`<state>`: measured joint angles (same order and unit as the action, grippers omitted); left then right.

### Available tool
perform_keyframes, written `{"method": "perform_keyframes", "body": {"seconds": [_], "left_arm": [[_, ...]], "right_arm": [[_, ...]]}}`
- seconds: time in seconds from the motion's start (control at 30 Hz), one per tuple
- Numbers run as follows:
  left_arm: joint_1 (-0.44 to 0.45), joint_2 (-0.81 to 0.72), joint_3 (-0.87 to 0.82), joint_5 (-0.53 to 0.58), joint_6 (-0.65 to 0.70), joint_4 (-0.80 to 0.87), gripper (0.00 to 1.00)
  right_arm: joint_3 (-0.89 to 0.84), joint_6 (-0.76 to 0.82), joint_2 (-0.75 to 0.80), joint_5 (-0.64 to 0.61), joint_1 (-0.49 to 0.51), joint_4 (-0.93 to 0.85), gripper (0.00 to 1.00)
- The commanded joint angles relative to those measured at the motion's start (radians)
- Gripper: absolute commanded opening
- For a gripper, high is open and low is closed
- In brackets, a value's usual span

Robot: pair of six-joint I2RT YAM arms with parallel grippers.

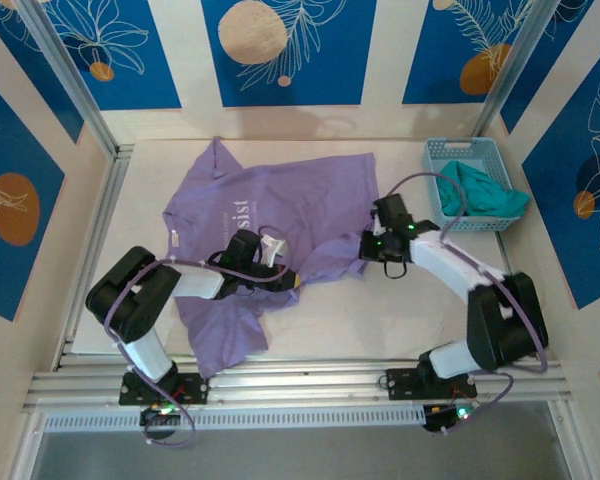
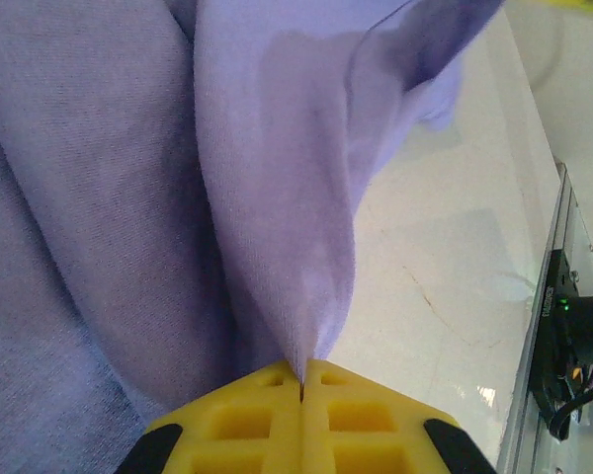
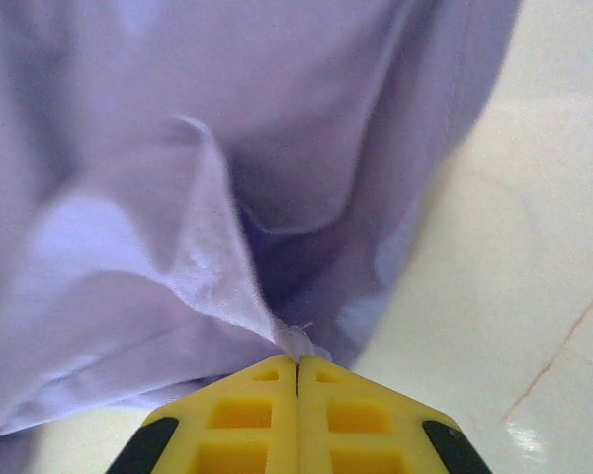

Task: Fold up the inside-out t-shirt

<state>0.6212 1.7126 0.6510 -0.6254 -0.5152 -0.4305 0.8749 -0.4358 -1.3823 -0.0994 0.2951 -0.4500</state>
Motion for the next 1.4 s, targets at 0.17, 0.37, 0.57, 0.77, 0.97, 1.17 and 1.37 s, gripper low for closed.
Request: {"method": "perform_keyframes", "body": {"seconds": [0.17,0.37,0.57,0.77,0.97,1.17,1.37], "left_arm": [[0.024,0.015,0.058,-0.009,-0.017,-0.016,0.00],[0.030,0.030,0.075,0.001,-0.029,-0.020,0.00],[0.030,0.033,0.072,0.000,-0.027,-0.016,0.00],[0.031,0.029,0.072,0.000,-0.017,-0.001,0.00],[0.030,0.033,0.070,-0.003,-0.011,-0.001,0.00],[0.031,0.038,0.065,-0.007,-0.011,-0.006,0.00],[0.029,0.036,0.060,-0.006,-0.010,-0.010,0.00]], "right_arm": [[-0.089,0.116,0.188,0.656,-0.148,0.209,0.00],[-0.112,0.148,0.149,0.734,-0.166,0.203,0.00],[-0.103,0.184,0.019,0.578,-0.132,0.167,0.00],[-0.081,0.192,-0.067,0.506,-0.116,0.179,0.03],[-0.077,0.200,-0.073,0.440,-0.111,0.165,0.11],[-0.082,0.204,-0.068,0.453,-0.103,0.171,0.18],[-0.076,0.210,-0.076,0.455,-0.090,0.167,0.24]]}}
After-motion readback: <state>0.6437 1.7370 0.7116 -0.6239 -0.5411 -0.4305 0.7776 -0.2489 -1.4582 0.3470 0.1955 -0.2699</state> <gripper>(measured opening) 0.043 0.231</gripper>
